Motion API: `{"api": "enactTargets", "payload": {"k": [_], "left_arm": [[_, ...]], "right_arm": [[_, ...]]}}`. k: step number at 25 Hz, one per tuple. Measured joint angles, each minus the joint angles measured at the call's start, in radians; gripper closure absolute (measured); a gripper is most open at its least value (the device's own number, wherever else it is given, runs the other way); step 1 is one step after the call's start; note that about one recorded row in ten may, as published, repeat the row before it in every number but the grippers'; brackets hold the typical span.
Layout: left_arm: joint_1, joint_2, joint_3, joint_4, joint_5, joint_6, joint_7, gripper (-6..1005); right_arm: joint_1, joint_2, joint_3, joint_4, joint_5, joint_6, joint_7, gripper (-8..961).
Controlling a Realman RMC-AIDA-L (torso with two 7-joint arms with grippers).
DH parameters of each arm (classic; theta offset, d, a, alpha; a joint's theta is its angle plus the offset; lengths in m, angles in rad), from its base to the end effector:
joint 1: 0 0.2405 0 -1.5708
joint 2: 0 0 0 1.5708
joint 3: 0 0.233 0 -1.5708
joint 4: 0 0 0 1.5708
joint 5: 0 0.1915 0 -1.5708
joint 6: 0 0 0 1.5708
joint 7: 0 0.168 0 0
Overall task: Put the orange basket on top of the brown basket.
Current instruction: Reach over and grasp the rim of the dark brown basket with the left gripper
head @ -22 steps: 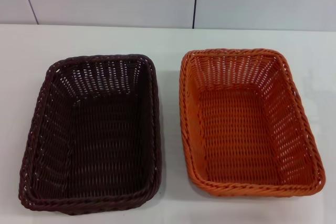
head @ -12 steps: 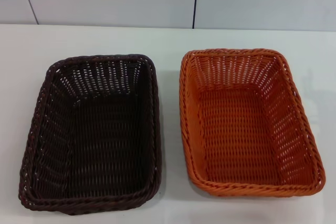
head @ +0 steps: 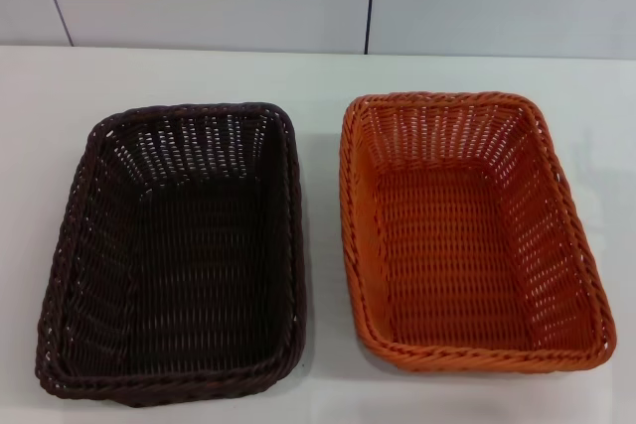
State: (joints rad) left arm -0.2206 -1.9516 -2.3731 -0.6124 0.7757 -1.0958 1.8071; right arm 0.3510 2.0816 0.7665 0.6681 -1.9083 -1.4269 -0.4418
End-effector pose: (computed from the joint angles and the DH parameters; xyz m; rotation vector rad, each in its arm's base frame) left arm -0.3378 0.3249 0.1888 -1.3208 -0.8481 -1.1827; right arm 0.2120 0.3286 0.0444 -1.1726 0.2860 0.8170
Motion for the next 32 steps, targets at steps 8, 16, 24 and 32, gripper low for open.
{"api": "enactTargets", "payload": {"k": [8,16,24,32], "left_arm": [[-0.001,0.029,0.028,-0.293,0.426,-0.051,-0.523,344],[-0.015,-0.017,0.031,-0.674,0.932,-0.130,-0.964,345],[-0.029,-0.106,0.157,-1.028,1.466,-0.193,-1.289,346],[-0.036,-0.106,0.357,-1.107,1.753,-0.204,-1.485,347]], "right_arm": [[0.004,0.000,0.001,-0.001,0.000,-0.001,0.000,287],[0.022,0.000,0.005,-0.014,0.000,0.003,0.002,287],[0.041,0.000,0.007,-0.019,0.000,0.007,0.003,288],[0.062,0.002,0.008,-0.042,0.000,0.011,0.032,288]]}}
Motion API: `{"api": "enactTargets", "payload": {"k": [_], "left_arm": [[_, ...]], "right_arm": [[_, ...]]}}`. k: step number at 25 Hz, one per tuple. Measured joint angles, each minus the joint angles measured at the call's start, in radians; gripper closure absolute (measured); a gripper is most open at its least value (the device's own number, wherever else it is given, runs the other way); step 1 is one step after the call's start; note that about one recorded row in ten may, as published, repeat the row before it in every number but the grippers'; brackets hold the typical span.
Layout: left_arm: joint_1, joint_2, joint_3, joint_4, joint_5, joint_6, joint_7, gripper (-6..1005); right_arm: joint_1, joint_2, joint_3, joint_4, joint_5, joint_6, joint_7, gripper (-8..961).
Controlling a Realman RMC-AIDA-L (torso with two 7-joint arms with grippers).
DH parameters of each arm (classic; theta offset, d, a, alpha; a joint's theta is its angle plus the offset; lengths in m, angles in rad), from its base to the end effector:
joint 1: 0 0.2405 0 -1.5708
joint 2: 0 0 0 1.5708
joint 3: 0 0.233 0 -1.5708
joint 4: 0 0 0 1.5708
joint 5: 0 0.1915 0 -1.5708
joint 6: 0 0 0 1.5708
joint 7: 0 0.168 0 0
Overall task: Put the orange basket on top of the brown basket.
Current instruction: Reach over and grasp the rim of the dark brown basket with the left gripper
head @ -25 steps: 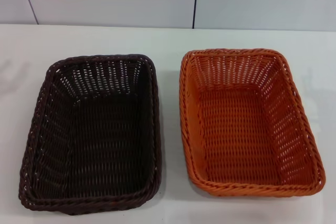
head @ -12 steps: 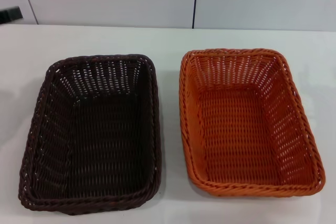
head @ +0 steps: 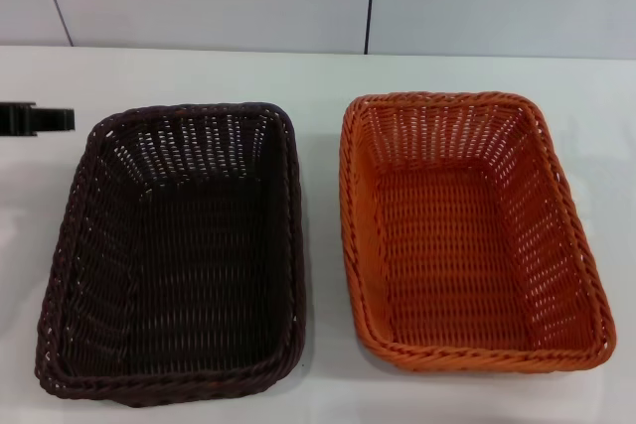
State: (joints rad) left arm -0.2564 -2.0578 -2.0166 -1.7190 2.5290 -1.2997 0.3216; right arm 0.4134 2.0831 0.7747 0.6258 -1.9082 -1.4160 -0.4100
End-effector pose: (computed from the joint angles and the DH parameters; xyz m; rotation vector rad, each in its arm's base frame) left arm -0.2246 0.3368 0.1089 -1.9242 -1.2074 -0.1170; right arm 0.2017 0.3420 0.0441 -1.1945 0.2673 0.8507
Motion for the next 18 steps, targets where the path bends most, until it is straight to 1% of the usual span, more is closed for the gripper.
{"api": "enactTargets", "payload": {"k": [2,4,5,6,8,10,18], "left_arm": [[-0.002,0.000,0.013,-0.005,0.021,-0.006,-0.014,347],[-0.012,-0.001,0.056,-0.016,0.080,-0.029,-0.050,348],[-0.034,0.001,0.098,-0.018,0.145,-0.075,-0.096,348],[-0.034,0.001,0.098,-0.018,0.145,-0.075,-0.096,348],[-0.057,0.000,0.115,-0.017,0.187,-0.124,-0.119,348],[-0.069,-0.002,0.139,-0.015,0.201,-0.158,-0.137,349],[-0.073,-0.002,0.175,0.013,0.204,-0.179,-0.172,350]], "right_arm": [[0.002,0.000,0.000,-0.001,0.000,0.000,0.001,287],[0.007,0.000,0.000,-0.005,0.000,0.000,0.001,287],[0.013,0.000,0.000,-0.013,0.000,0.000,0.002,287],[0.013,0.000,0.000,-0.013,0.000,0.000,0.002,287],[0.020,0.000,0.000,-0.022,0.000,0.000,0.002,287],[0.025,0.001,0.000,-0.034,0.000,0.001,0.002,287],[0.029,0.000,0.000,-0.050,0.000,-0.001,0.039,288]]}}
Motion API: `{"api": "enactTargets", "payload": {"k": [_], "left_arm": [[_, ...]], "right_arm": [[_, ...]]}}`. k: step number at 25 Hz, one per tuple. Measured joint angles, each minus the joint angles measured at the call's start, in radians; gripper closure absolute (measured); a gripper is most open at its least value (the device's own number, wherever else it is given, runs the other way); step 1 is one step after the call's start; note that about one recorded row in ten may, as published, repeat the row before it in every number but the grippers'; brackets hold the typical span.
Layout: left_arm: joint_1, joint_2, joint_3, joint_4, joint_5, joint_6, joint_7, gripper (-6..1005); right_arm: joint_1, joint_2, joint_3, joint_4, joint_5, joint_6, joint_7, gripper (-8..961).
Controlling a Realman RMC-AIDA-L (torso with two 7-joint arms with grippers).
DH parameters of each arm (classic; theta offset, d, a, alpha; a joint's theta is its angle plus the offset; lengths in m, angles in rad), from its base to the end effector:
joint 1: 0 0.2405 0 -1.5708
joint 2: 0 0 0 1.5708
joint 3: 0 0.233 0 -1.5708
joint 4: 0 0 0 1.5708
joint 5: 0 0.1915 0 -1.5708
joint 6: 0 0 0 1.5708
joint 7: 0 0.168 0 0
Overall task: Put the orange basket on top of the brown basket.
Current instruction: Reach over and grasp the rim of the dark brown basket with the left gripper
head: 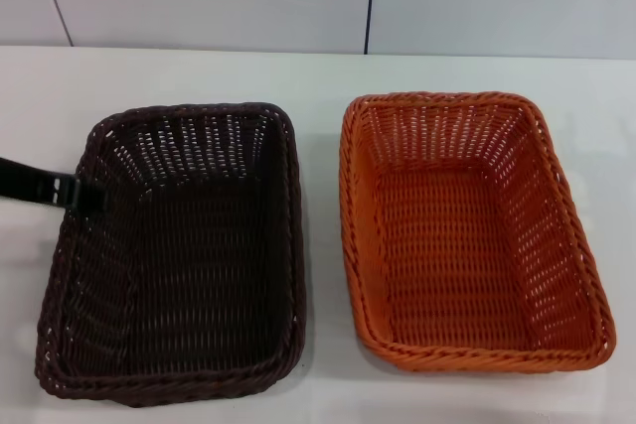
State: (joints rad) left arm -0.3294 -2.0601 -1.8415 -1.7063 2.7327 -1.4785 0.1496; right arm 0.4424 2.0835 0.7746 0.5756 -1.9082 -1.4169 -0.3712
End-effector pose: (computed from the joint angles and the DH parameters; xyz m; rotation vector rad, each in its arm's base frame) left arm -0.2205 0.3241 0.0694 -1.9670 -1.3085 0.1922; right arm 0.2028 0.3472 0.0446 -1.2085 0.2602 0.8590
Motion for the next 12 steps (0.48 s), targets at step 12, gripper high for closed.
{"api": "enactTargets", "payload": {"k": [12], "left_arm": [[-0.003,-0.001,0.017,0.125,-0.002,0.015,-0.011,393]], "right_arm": [[0.001,-0.002,-0.002,-0.014,-0.005,-0.006,0.019,287]]}}
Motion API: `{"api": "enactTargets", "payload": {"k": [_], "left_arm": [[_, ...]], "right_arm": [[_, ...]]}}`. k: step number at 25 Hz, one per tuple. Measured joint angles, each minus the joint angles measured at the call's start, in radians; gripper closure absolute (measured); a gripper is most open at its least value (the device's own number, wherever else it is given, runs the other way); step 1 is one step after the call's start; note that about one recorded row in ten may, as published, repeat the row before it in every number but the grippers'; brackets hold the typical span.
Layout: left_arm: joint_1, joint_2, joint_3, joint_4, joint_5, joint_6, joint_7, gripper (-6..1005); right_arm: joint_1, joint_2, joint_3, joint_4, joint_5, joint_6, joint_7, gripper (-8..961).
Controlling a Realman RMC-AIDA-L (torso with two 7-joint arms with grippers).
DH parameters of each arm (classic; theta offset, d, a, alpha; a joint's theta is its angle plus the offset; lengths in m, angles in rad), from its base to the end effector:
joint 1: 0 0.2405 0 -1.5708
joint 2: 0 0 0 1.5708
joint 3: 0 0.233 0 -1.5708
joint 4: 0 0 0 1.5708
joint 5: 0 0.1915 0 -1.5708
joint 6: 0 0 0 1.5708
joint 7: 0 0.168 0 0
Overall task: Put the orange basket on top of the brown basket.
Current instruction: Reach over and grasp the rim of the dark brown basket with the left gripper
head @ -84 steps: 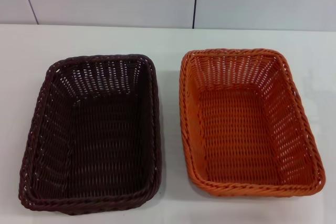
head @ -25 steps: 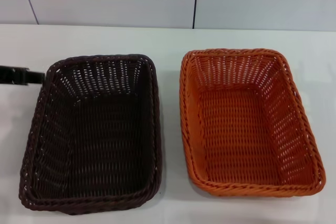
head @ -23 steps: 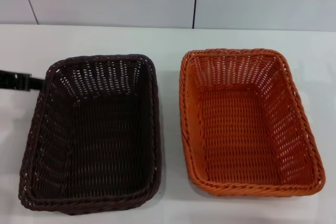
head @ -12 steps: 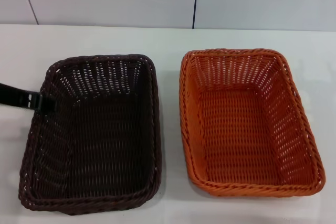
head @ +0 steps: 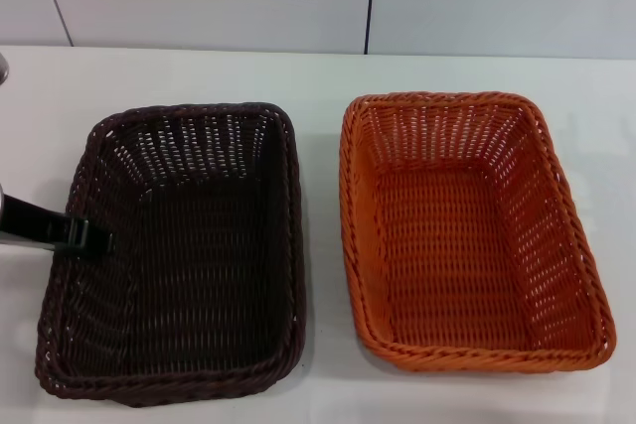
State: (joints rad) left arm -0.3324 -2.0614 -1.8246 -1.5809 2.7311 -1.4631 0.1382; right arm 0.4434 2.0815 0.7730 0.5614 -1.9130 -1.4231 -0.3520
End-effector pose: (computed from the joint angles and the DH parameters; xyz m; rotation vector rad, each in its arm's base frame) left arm -0.2429 0.3177 0.0494 -1.9626 -1.4226 0.2656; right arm 0.2047 0.3468 0.0457 -1.2109 0.2579 0.8654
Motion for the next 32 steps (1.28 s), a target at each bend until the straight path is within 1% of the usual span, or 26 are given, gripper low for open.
{"api": "enactTargets", "payload": {"k": [5,8,13,15,19,24,25,26,28,29,30,31,32], "left_arm": [[-0.012,0.001,0.006,0.055,0.001,0.010,0.006,431],[-0.013,0.000,0.009,0.059,0.000,0.015,0.009,454],[-0.013,0.000,0.020,0.043,-0.002,0.015,0.020,555],[-0.003,0.000,0.037,0.001,-0.001,0.015,0.022,593],[0.004,0.002,0.041,-0.034,-0.002,0.012,0.033,670],[-0.006,0.002,0.032,-0.028,-0.002,0.002,0.082,764],[-0.013,0.003,0.023,-0.017,-0.010,0.000,0.120,774],[-0.013,0.003,0.023,-0.017,-0.010,0.000,0.120,785],[-0.023,0.005,-0.013,-0.009,-0.033,-0.007,0.178,795],[-0.038,0.006,-0.072,0.005,-0.067,-0.019,0.242,795],[-0.070,0.009,-0.187,0.041,-0.125,-0.045,0.354,795],[-0.070,0.009,-0.187,0.041,-0.125,-0.045,0.354,795],[-0.097,0.012,-0.264,0.072,-0.148,-0.063,0.415,795]], "right_arm": [[0.000,0.000,-0.005,0.000,-0.002,-0.001,0.000,287],[0.000,0.000,-0.006,0.000,-0.002,-0.002,0.001,287],[0.000,0.000,-0.006,0.003,-0.003,-0.002,0.001,288],[-0.003,0.000,-0.008,0.006,-0.003,-0.002,0.001,288],[-0.005,0.000,-0.008,0.007,-0.003,-0.002,0.001,288],[-0.005,0.002,-0.008,0.008,-0.003,-0.003,0.001,287],[-0.006,0.003,-0.008,0.010,-0.003,-0.004,0.001,287],[-0.006,0.003,-0.008,0.010,-0.002,-0.004,0.001,287],[-0.006,0.003,-0.008,0.010,-0.001,-0.005,0.001,287],[-0.007,0.003,-0.007,0.011,-0.001,-0.005,0.001,287],[-0.008,0.003,-0.005,0.011,0.001,-0.006,0.001,287],[-0.008,0.003,-0.005,0.011,0.001,-0.006,0.001,287],[-0.009,0.003,-0.002,0.011,0.001,-0.006,0.001,287]]}}
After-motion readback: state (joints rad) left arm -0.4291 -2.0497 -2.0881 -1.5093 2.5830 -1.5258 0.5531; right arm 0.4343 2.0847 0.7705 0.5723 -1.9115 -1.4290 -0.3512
